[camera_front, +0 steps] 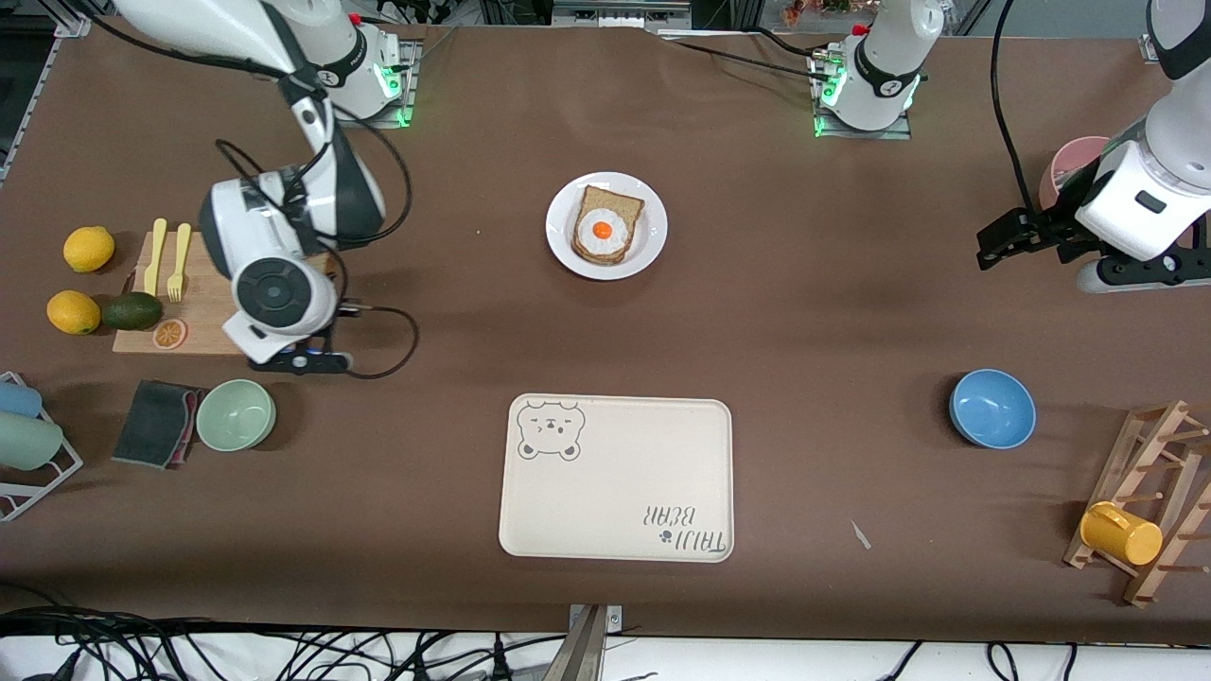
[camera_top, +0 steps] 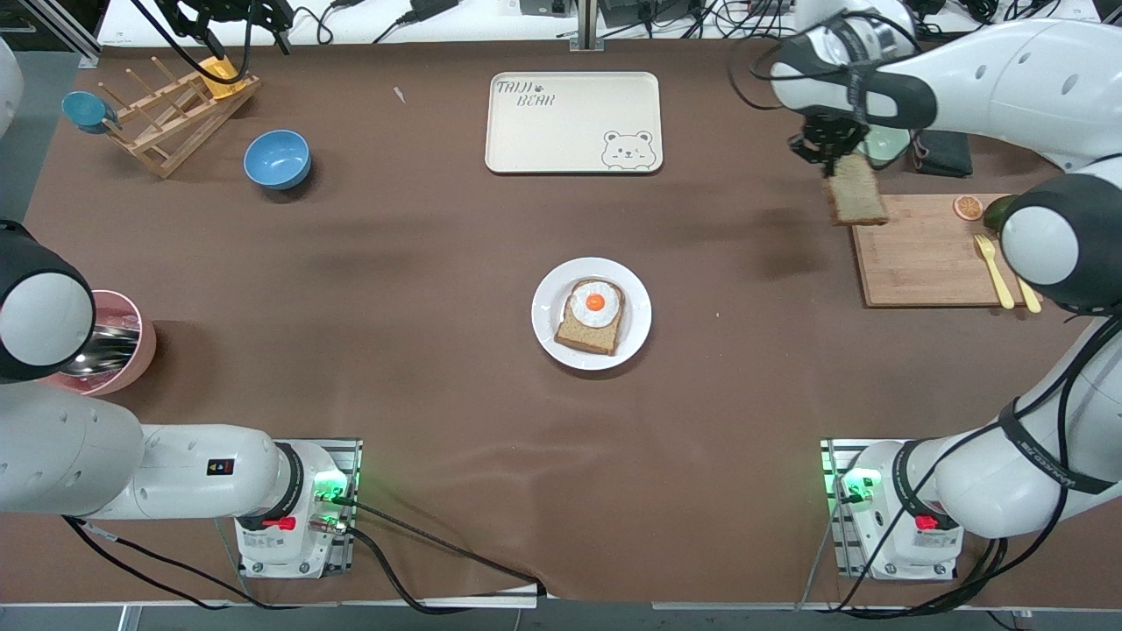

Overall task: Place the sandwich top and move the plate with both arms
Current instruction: 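Lift the bread slice and carry it over the white plate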

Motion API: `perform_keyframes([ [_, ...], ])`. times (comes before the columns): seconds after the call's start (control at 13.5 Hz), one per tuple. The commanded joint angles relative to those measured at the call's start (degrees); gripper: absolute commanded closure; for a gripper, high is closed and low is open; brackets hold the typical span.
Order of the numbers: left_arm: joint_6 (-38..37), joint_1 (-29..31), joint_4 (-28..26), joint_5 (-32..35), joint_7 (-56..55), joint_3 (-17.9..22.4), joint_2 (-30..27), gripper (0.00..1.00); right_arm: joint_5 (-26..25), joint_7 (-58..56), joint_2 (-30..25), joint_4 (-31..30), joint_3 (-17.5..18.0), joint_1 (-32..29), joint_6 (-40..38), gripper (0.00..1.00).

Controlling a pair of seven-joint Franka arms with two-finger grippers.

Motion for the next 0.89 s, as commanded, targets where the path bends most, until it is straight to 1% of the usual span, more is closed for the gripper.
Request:
perform_keyframes([
  [0.0,-1.1,0.0,1.5,1.3,-0.8,-0.4,0.6,0.00,6.5,6.0,3.6,7.9,-0.4,5.4,-5.2,1.00],
  [0.07,-1.1,0.1,1.5,1.3,-0.8,-0.4,0.6,0.00,7.5,9.3,4.3,8.8,-0.4,8.0,-5.3,1.00],
  [0.3,-1.1,0.2,1.5,1.4,-0.8,-0.4,0.6,0.00,9.1,17.1,5.9,9.0,-0.5,17.0,-4.7,1.00],
  [0.45,-1.1,0.2,1.9,1.3,-0.9,-0.4,0.6,0.00,11.9,22.7,7.7,11.3,-0.4,20.0,-4.5,1.00],
  [0.67,-1.1,1.1,1.9,1.2,-1.0,0.0,1.4,0.00,19.0,29.8,10.9,15.3,-0.4,25.6,-2.5,1.00],
  [0.82,-1.1,2.2,1.8,1.3,-1.0,0.1,1.6,0.00,19.8,34.3,12.9,16.3,-0.4,28.8,1.0,1.00],
])
